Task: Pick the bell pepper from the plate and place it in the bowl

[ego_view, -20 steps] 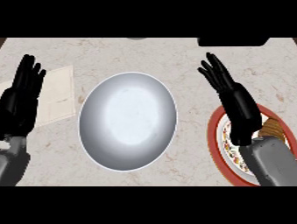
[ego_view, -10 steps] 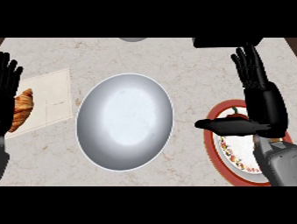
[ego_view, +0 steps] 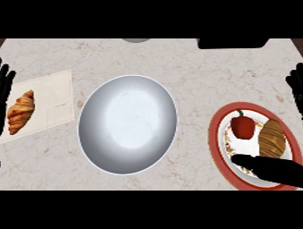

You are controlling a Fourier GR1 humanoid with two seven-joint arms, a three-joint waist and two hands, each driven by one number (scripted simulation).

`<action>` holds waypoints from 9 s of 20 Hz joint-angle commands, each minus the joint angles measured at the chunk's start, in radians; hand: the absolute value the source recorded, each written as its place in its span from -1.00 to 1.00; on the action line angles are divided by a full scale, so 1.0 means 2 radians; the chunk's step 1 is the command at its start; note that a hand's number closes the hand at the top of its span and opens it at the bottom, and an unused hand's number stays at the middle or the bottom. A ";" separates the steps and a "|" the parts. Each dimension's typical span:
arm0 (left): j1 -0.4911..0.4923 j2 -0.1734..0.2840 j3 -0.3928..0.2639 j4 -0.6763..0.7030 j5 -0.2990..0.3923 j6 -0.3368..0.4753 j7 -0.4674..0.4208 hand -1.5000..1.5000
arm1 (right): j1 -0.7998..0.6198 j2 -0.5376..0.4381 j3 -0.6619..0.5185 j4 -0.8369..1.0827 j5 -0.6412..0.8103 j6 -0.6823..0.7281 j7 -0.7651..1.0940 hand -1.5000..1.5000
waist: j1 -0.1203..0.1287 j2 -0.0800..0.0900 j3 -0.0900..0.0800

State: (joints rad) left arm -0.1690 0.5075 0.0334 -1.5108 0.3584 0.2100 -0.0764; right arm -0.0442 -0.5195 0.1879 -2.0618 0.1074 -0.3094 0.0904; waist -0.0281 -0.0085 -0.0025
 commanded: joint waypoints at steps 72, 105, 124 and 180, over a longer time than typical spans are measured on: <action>-0.042 -0.093 0.088 0.001 -0.095 -0.092 0.041 0.00 | -0.032 0.064 -0.097 0.254 0.258 0.397 0.041 -1.00 | 0.014 0.004 0.001; -0.025 -0.097 0.109 -0.002 -0.107 -0.110 0.028 0.00 | -0.125 -0.150 -0.191 0.454 0.371 0.282 -0.255 1.00 | 0.011 0.003 0.001; -0.036 -0.105 0.101 -0.001 -0.118 -0.097 0.045 0.00 | -0.239 -0.072 -0.298 0.171 0.031 0.565 -0.050 1.00 | 0.007 -0.002 0.000; -0.034 -0.111 0.110 0.002 -0.117 -0.107 0.032 0.00 | -0.319 0.213 -0.042 0.333 0.090 0.077 0.128 -1.00 | 0.014 0.004 0.001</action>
State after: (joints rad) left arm -0.2489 0.2886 0.2474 -1.5040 0.1226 -0.0064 -0.0051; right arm -0.6801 -0.0526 0.2025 -1.3634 0.3339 -0.1565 0.3505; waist 0.0039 0.0011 0.0004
